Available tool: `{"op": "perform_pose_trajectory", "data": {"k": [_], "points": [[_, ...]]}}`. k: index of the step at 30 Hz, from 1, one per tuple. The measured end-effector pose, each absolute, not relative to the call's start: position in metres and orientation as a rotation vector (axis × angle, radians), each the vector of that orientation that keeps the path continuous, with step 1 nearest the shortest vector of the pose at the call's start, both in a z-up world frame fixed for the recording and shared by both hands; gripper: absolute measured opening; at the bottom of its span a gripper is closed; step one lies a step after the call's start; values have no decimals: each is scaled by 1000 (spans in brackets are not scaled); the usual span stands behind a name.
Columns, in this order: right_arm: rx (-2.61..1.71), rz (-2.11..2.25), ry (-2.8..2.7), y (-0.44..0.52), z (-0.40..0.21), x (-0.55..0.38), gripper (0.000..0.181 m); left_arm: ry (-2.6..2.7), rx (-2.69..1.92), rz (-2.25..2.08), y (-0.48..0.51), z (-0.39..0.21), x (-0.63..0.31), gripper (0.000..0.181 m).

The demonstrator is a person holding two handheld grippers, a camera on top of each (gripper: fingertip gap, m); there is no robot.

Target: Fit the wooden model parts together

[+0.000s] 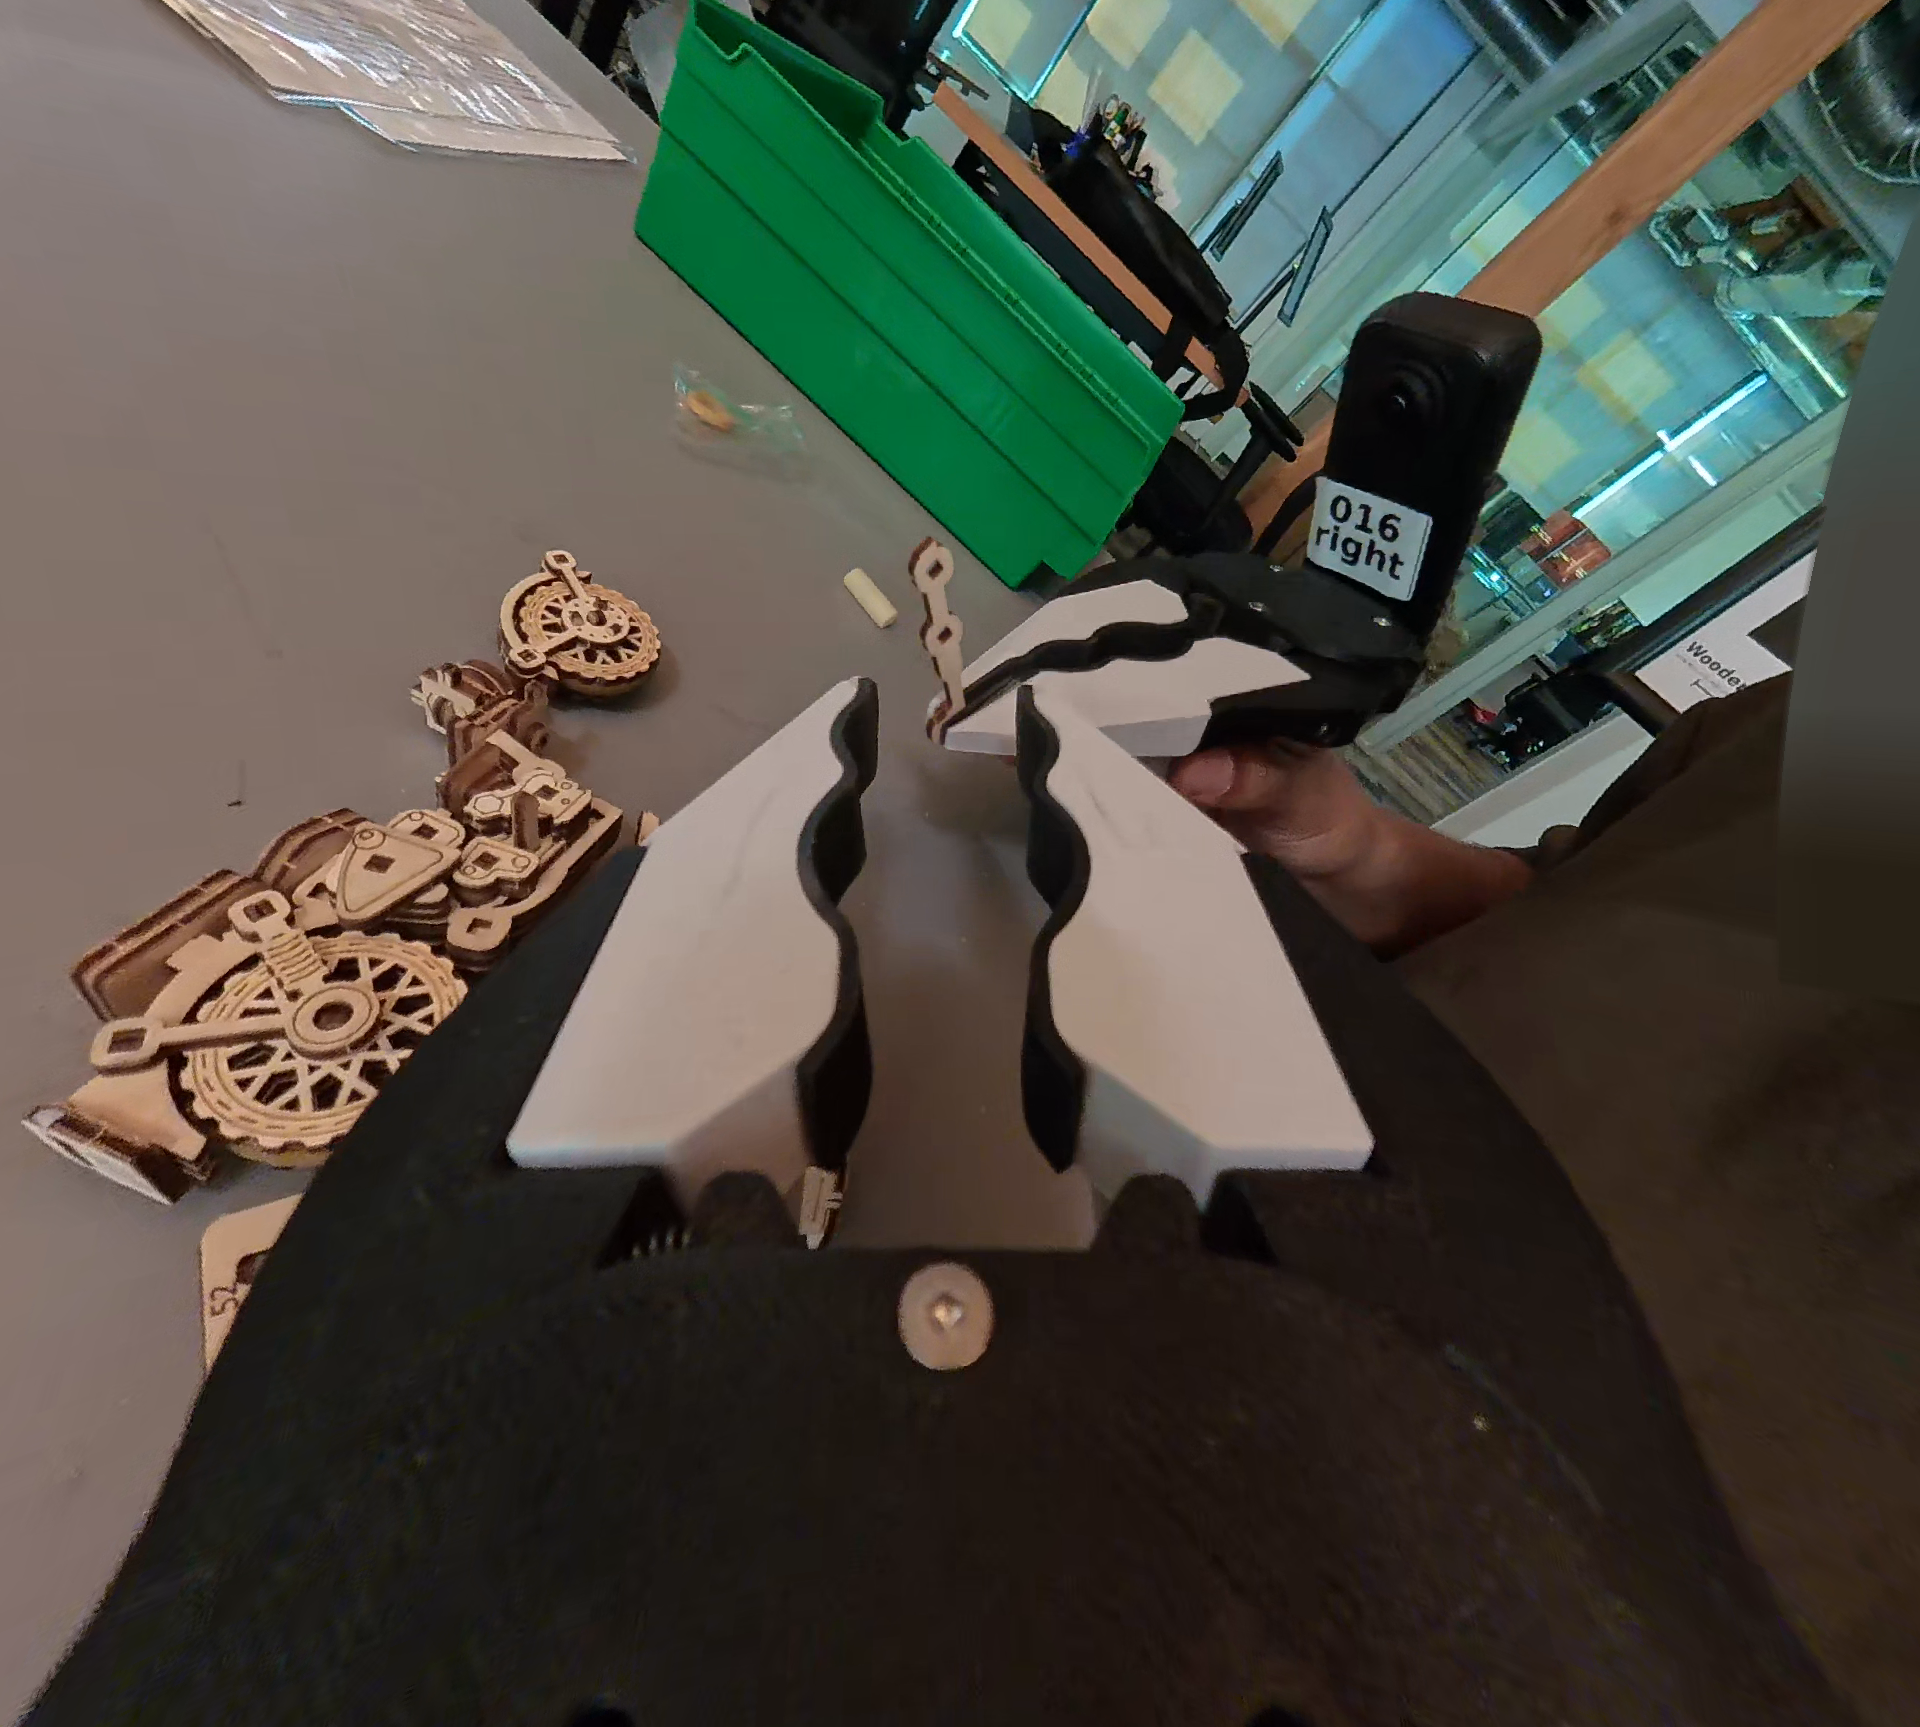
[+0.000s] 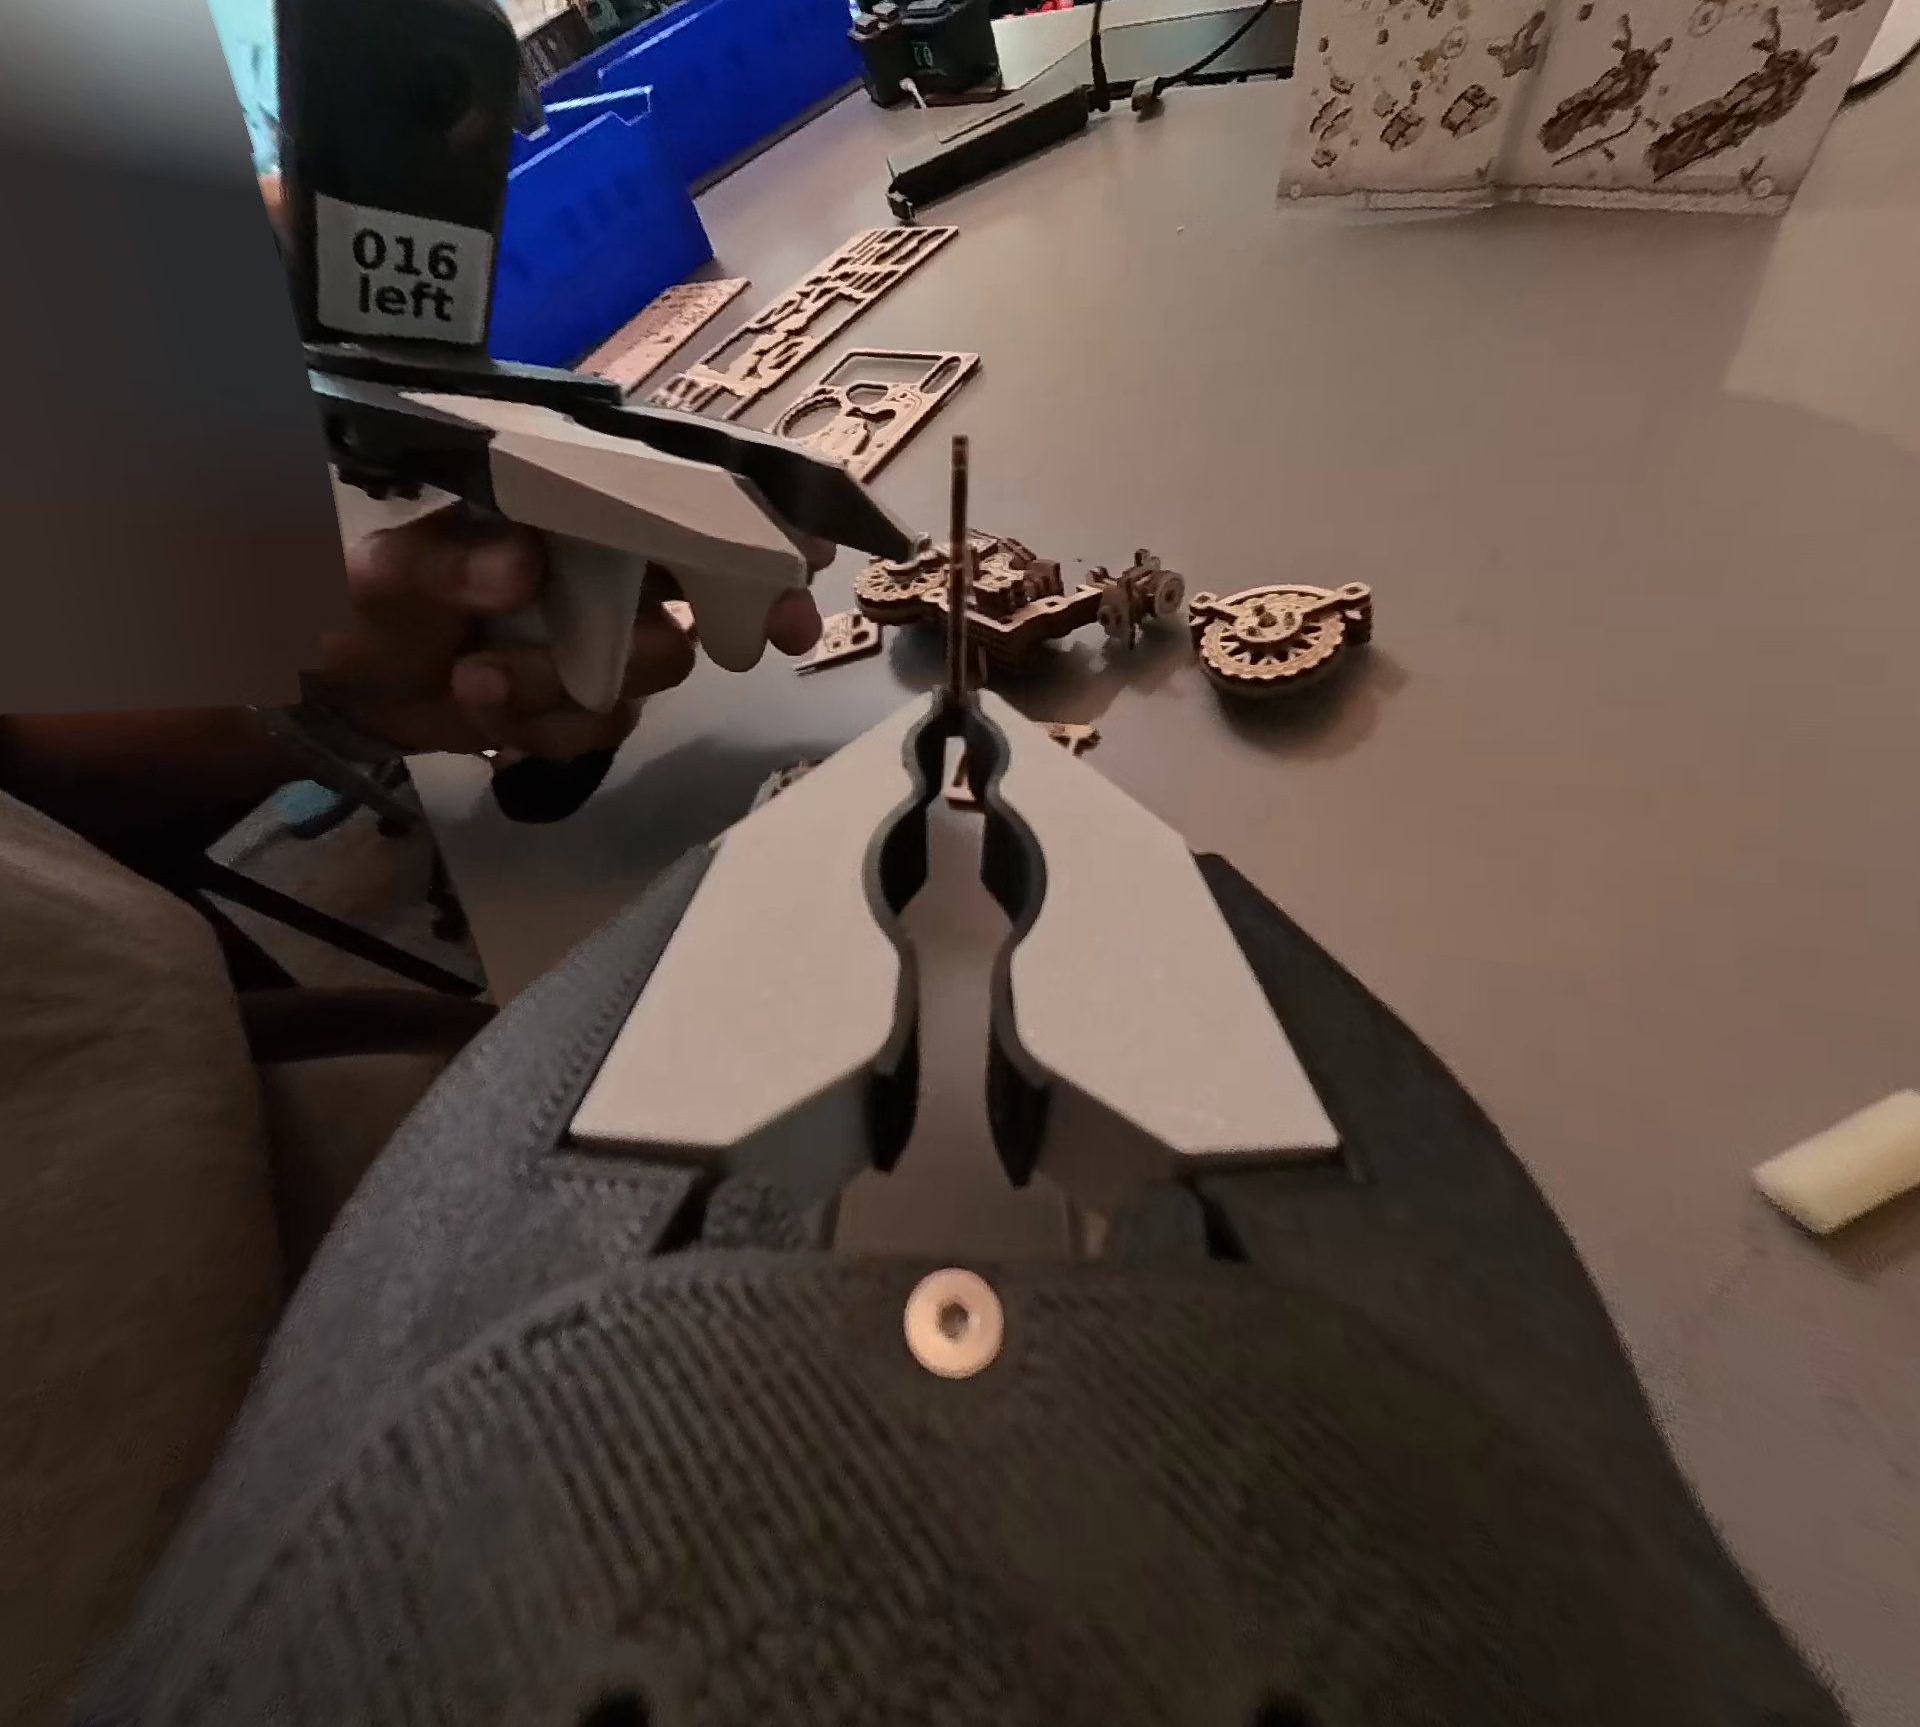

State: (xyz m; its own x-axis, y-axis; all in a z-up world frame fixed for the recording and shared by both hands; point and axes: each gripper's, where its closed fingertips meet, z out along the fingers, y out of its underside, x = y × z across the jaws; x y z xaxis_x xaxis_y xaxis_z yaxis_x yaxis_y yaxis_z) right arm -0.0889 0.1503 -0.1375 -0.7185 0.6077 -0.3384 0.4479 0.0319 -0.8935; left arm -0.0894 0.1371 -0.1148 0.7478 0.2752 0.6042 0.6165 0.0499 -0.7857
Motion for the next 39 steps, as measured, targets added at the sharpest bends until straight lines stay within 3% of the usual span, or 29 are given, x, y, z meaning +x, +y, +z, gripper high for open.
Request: {"op": "perform_pose_trajectory", "data": {"k": [18, 27, 39], "points": [[-1144, 1842, -2170, 147, -136, -84, 0, -757, -1533, -316, 137, -115, -89, 25], [-937, 1503, -2192, 149, -149, -87, 1, -828, -1516, -358, 136, -118, -92, 35], [-501, 1002, -2106, 153, -154, -90, 0, -917, -1477, -451, 135, -123, -94, 34]]}}
